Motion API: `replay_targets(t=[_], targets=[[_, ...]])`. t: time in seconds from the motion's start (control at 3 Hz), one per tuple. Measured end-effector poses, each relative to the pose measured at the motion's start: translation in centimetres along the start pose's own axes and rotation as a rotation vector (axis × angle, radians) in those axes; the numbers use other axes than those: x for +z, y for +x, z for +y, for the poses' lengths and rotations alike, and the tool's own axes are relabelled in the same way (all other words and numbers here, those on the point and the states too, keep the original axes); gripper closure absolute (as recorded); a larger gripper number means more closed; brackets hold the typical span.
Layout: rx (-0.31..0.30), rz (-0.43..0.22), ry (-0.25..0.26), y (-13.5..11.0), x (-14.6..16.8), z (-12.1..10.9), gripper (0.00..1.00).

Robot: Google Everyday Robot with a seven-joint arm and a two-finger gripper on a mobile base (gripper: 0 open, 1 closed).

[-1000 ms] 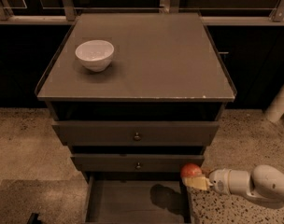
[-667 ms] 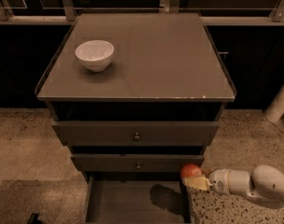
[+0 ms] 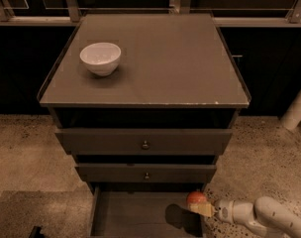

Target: Place apple into bottom drawer

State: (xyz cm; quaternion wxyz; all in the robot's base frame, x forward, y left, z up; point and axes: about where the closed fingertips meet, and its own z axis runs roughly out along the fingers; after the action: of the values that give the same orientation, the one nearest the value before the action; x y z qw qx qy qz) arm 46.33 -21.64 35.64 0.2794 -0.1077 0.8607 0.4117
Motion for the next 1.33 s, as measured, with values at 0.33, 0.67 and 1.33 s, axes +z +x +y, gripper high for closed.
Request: replay_targets(t=[0.33,0.67,1.33], targets=[[0.112,0.002,-0.066,4.3,4.4,-2.6,1.0],[0.17,0.024,-0.098,6.5,8.0,-4.3,1.0],[0.184,0.098,-0.035,8.0,12.9,-8.1,1.0]])
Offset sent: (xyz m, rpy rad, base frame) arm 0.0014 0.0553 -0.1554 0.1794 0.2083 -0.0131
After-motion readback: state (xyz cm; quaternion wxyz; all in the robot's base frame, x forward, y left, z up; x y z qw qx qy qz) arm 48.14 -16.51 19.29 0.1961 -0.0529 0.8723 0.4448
